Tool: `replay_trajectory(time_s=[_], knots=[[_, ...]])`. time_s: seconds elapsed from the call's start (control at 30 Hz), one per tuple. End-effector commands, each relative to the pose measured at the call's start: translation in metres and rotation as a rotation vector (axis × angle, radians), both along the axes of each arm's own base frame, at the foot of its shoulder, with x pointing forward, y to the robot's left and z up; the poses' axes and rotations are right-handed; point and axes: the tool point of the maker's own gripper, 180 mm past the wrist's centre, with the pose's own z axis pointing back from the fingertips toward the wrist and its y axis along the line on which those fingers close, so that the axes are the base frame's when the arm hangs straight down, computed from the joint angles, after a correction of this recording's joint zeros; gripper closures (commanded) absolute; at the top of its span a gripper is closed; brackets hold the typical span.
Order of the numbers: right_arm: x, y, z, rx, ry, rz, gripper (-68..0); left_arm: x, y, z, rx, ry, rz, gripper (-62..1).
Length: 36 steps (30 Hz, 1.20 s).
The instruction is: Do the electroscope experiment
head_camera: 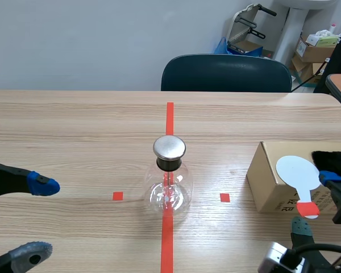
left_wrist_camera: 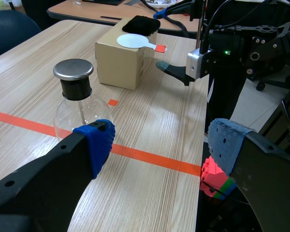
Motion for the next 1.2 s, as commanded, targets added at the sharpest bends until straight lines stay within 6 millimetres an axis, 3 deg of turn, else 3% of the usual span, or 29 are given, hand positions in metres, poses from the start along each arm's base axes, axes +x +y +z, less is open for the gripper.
replay_trajectory(time_s=[0.0, 1.17], knots=[[0.0028, -0.0010, 0.0129, -0.015, -0.069, -0.005, -67.9, -0.0005, -0.0040, 0.0069, -0.034, -0.002, -0.002, -43.3], [-0.0010, 0.0013, 0.0107, -0.015, -0.057, 0.008, -67.9, 0.0001, -0.0049, 0.0061, -0.034, -0.003, 0.002, -43.3]])
